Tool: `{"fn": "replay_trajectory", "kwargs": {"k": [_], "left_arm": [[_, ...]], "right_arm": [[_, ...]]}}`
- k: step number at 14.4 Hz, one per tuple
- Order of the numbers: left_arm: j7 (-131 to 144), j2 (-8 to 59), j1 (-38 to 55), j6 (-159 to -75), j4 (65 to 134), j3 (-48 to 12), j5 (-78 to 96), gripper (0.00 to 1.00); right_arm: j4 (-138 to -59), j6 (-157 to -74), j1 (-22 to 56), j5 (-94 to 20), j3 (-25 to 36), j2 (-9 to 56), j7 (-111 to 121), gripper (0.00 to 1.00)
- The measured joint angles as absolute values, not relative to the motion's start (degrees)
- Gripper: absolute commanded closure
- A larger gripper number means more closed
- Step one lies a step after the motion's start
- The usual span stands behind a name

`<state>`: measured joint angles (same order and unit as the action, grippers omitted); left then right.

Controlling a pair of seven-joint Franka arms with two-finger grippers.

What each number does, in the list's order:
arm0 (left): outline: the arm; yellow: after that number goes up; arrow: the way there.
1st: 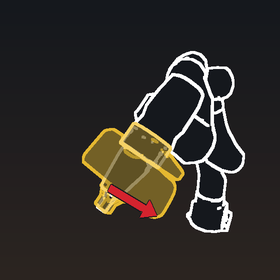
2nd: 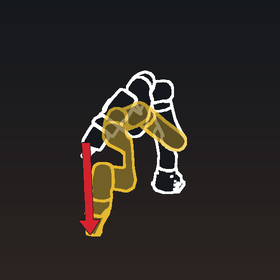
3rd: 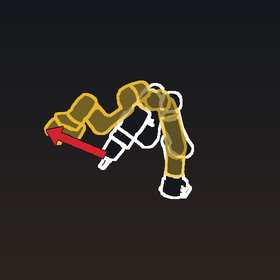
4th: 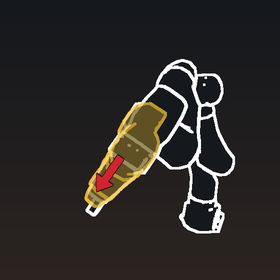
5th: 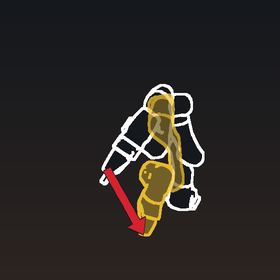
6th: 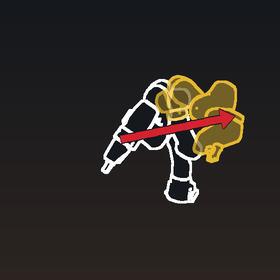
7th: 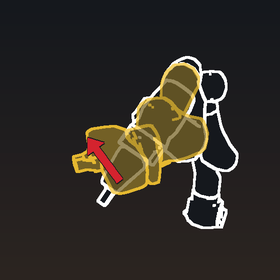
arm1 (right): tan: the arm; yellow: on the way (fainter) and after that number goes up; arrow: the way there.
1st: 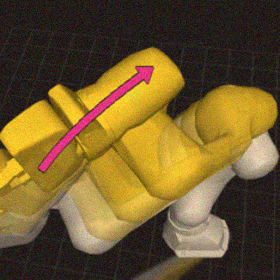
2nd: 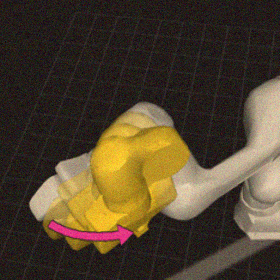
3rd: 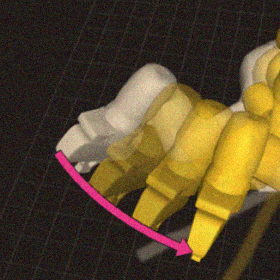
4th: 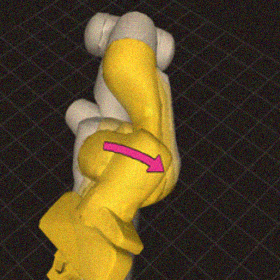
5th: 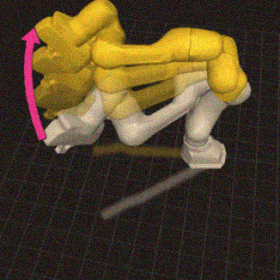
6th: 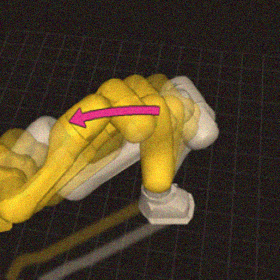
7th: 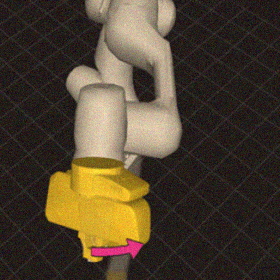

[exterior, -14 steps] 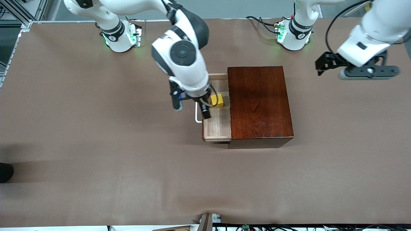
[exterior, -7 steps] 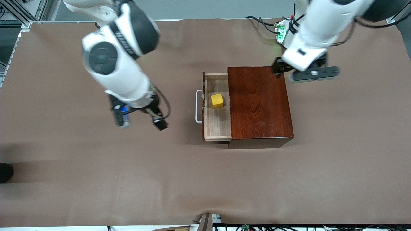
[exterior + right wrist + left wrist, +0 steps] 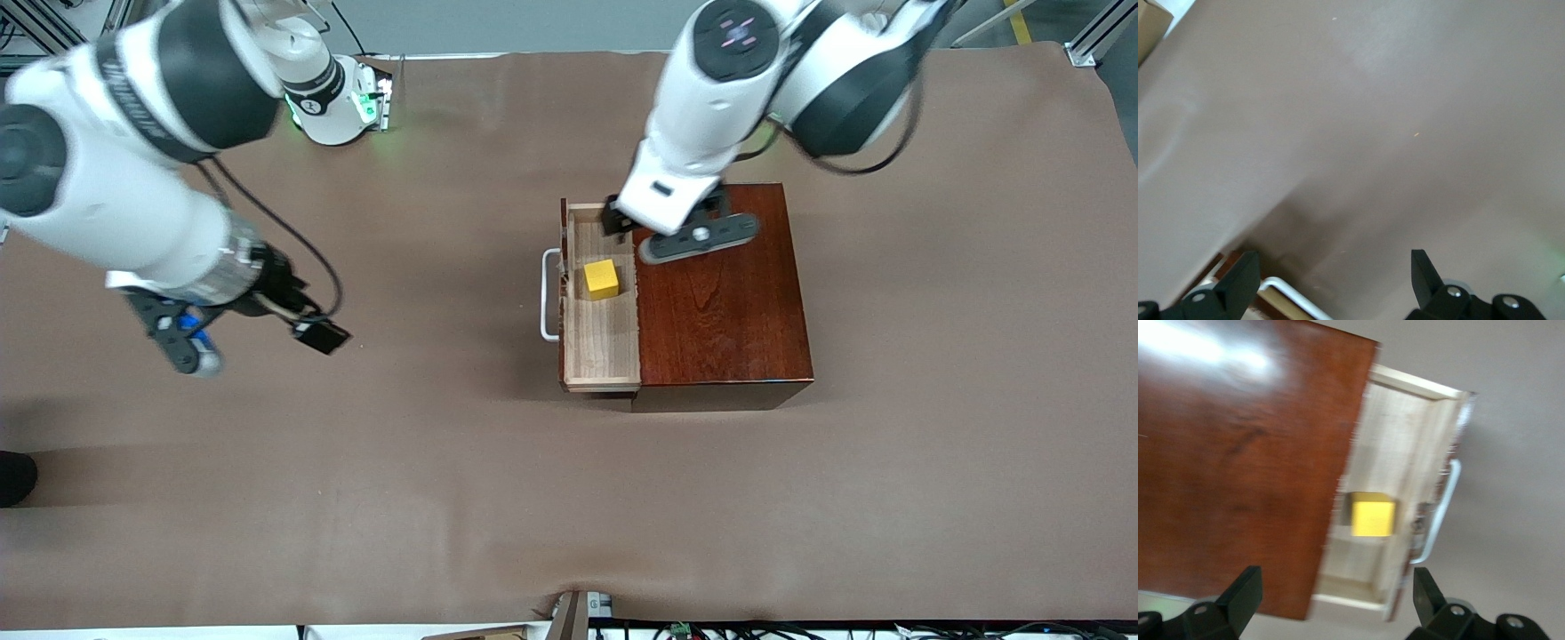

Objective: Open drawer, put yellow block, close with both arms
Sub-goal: 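Withdraw the right gripper while the left gripper reaches the drawer handle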

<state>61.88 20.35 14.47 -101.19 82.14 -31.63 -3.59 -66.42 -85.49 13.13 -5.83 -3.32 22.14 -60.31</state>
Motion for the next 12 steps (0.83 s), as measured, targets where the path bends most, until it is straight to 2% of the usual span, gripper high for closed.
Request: {"fn": "replay_trajectory", "kwargs": {"k": [4,9,12], "left_arm": [[76.26,28.91,22.57,-108.63,76.19,-28.27,-4.62,0.0],[89.92,36.11,42.75,-119.11,72.62,-10.56,-4.83,0.0],[99.26,42.48,49.49,-126.66,69.71,-5.93,-4.85,0.0]], "right_arm": [[-66.42,-80.23,8.4,-5.87,-3.28,20.61,-44.75,0.0],[-66.38,-76.18,3.66,-5.86,-3.22,18.42,-25.93,0.0],[-66.4,-73.01,0.57,-5.86,-3.17,15.89,-17.01,0.0]]}}
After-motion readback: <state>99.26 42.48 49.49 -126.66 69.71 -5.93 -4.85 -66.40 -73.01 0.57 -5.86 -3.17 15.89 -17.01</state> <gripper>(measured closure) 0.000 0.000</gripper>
